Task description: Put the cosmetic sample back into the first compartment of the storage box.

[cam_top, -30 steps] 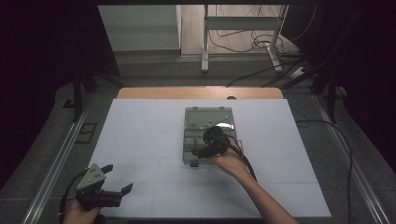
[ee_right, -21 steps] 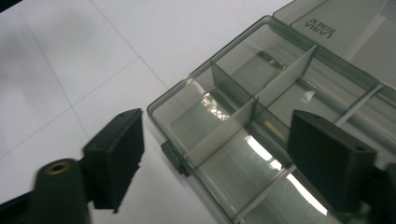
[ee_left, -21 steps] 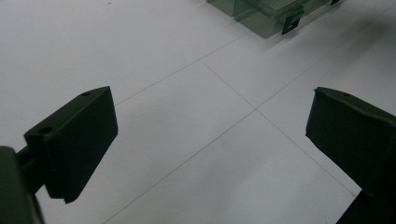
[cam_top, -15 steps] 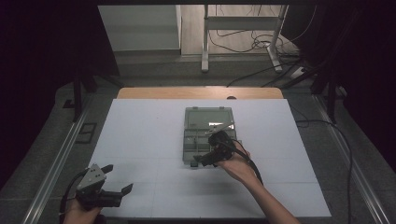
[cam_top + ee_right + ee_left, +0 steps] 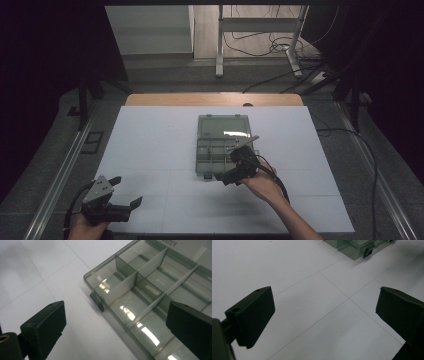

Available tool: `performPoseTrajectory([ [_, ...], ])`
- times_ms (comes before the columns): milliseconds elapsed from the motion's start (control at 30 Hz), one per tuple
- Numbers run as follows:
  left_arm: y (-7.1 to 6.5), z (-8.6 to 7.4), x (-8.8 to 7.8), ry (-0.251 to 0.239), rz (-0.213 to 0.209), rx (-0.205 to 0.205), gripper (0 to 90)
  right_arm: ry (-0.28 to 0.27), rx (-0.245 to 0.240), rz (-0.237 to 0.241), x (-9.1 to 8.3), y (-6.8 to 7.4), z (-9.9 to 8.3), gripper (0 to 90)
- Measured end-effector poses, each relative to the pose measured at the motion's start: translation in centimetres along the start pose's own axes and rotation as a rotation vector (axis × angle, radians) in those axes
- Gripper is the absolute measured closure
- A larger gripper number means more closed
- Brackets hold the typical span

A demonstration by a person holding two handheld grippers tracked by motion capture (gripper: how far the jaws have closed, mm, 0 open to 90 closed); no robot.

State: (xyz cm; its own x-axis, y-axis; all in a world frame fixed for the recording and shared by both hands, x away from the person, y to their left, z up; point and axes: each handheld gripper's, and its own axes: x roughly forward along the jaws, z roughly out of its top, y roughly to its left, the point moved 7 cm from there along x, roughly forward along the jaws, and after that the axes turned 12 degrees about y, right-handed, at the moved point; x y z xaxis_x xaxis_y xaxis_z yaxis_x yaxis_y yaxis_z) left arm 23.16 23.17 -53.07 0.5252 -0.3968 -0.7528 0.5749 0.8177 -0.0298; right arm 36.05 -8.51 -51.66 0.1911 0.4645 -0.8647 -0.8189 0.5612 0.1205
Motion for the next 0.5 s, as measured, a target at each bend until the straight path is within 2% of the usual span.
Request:
performPoseTrajectory([
  [500,0.0,0.0,0.0,-0.001,0.001,-0.003,2.7,-0.026,-0.014,-0.028,-1.7,0.1,-1.9,2.6],
])
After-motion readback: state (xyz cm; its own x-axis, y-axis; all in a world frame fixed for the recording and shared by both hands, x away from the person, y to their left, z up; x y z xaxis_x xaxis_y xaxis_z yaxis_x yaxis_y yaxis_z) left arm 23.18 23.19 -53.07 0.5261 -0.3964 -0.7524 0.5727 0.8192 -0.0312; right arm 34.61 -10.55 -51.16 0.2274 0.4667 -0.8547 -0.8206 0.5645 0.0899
